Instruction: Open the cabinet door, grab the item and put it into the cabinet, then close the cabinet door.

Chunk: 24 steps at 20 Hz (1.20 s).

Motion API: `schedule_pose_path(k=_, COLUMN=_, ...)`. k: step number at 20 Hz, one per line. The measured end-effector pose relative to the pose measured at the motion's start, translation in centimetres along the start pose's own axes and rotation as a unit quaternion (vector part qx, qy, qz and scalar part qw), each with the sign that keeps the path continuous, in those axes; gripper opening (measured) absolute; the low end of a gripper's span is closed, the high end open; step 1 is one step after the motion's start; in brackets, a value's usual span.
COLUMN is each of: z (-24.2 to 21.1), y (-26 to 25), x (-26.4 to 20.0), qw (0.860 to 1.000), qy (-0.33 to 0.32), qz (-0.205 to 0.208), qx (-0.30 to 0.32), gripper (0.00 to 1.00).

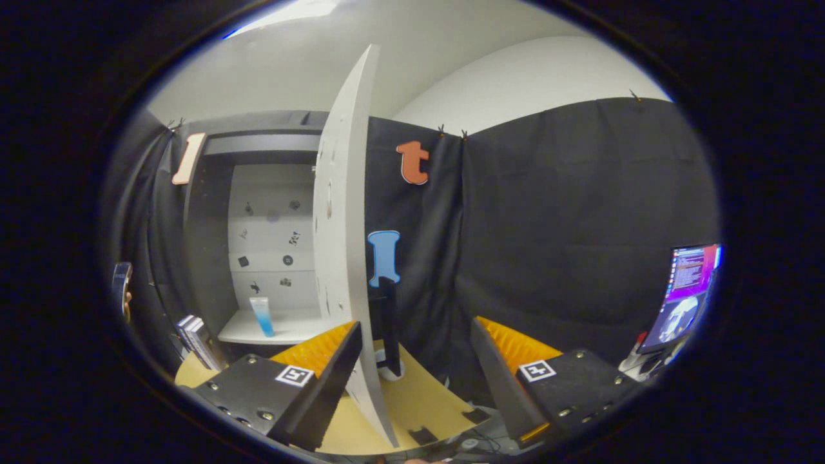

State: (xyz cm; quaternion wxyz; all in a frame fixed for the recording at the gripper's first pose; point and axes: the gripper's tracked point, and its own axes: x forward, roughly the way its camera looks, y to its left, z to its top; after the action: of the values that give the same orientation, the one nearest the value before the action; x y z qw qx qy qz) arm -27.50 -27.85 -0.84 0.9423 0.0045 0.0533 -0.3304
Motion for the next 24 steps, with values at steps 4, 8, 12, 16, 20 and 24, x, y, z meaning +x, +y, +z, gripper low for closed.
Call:
schedule_pose_path(k=4, z=0.2, y=-0.4, x=1.2, qw=1.0, qy=-0.005, qz=-0.017, qx=0.0, gripper=0.99)
schedule_pose_path(k=8, z=0.3, y=1.4, x=2.2, qw=1.0, qy=0.006, qz=0.017, qx=0.009, gripper=0.92)
schedule_pose_path(k=12, z=0.4, y=3.6, x=1.4, qw=0.998, qy=0.013, qz=0.065, qx=0.009, gripper=0.92)
schedule_pose_path(k=16, z=0.2, y=6.3, x=0.5, qw=0.993, qy=0.021, qz=0.113, qx=0.016, gripper=0.92)
schedule_pose_path(k=20, z=0.4, y=10.9, x=-0.2, qw=0.981, qy=0.026, qz=0.189, qx=0.023, gripper=0.92)
schedule_pose_path(k=24, z=0.2, y=17.2, x=-0.8, qw=0.958, qy=0.037, qz=0.282, qx=0.021, gripper=0.92)
